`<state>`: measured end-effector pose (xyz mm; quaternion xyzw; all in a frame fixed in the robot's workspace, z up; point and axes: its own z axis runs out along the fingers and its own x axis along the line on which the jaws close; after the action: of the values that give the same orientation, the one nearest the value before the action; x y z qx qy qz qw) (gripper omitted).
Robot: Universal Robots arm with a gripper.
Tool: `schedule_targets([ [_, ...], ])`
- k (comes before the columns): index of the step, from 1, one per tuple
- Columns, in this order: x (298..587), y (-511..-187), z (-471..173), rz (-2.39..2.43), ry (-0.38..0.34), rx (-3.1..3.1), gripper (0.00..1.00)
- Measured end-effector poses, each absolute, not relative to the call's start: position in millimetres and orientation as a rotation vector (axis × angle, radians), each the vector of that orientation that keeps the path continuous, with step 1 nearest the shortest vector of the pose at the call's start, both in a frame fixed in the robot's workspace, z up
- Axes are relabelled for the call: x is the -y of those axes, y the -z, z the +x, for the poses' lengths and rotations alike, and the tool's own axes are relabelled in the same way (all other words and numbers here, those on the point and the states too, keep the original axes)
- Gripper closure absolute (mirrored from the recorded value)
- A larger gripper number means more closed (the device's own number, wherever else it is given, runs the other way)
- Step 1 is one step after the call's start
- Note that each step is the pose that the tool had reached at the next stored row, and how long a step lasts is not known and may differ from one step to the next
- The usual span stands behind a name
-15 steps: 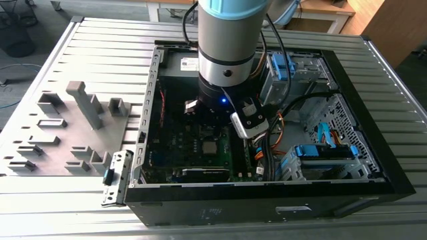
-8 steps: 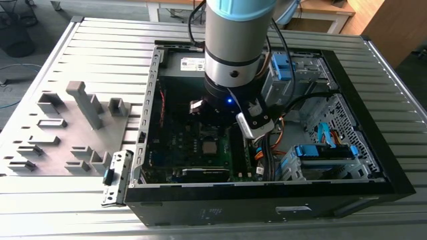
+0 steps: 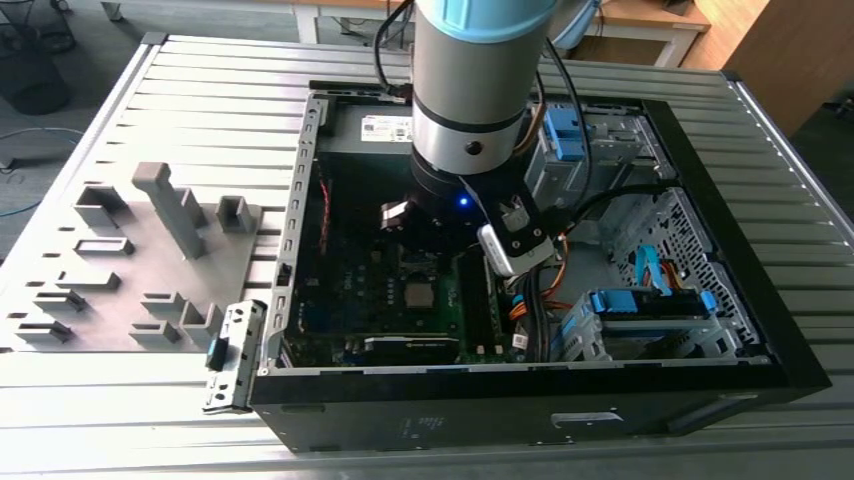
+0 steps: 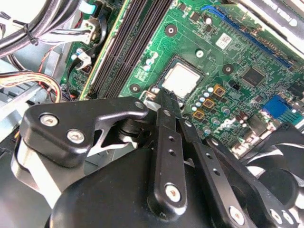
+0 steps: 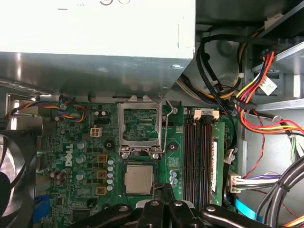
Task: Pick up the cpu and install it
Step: 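Close the cpu cover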
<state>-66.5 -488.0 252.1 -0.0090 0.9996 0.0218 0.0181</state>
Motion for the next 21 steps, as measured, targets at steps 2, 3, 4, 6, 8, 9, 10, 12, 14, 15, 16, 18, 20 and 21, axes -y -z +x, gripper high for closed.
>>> schedule_targets([
  [2, 488.0, -252.1, -66.6, -0.029, -0.068, -3.105, 0.89],
  [3, 488.0, -252.1, -66.6, -0.029, -0.067, -3.105, 0.89],
  [4, 488.0, -252.1, -66.6, -0.029, -0.068, -3.105, 0.89],
  [6, 488.0, -252.1, -66.6, -0.033, -0.068, -3.105, 0.89],
  [8, 488.0, -252.1, -66.6, -0.049, -0.068, -3.105, 0.89],
  [9, 488.0, -252.1, -66.6, -0.063, -0.068, -3.104, 0.89],
  [10, 488.0, -252.1, -66.6, -0.081, -0.068, -3.104, 0.89],
  [12, 488.0, -252.1, -66.6, -0.13, -0.069, -3.103, 0.89],
  [14, 488.0, -252.1, -66.6, -0.186, -0.07, -3.101, 0.89],
  [15, 488.0, -252.1, -66.6, -0.213, -0.071, -3.1, 0.89],
  [16, 488.0, -252.1, -66.6, -0.241, -0.071, -3.098, 0.89],
  [18, 488.0, -252.0, -66.6, -0.297, -0.072, -3.094, 0.89],
  [20, 488.0, -252.0, -66.6, -0.353, -0.073, -3.089, 0.89],
  [21, 488.0, -252.0, -66.6, -0.383, -0.074, -3.086, 0.89],
])
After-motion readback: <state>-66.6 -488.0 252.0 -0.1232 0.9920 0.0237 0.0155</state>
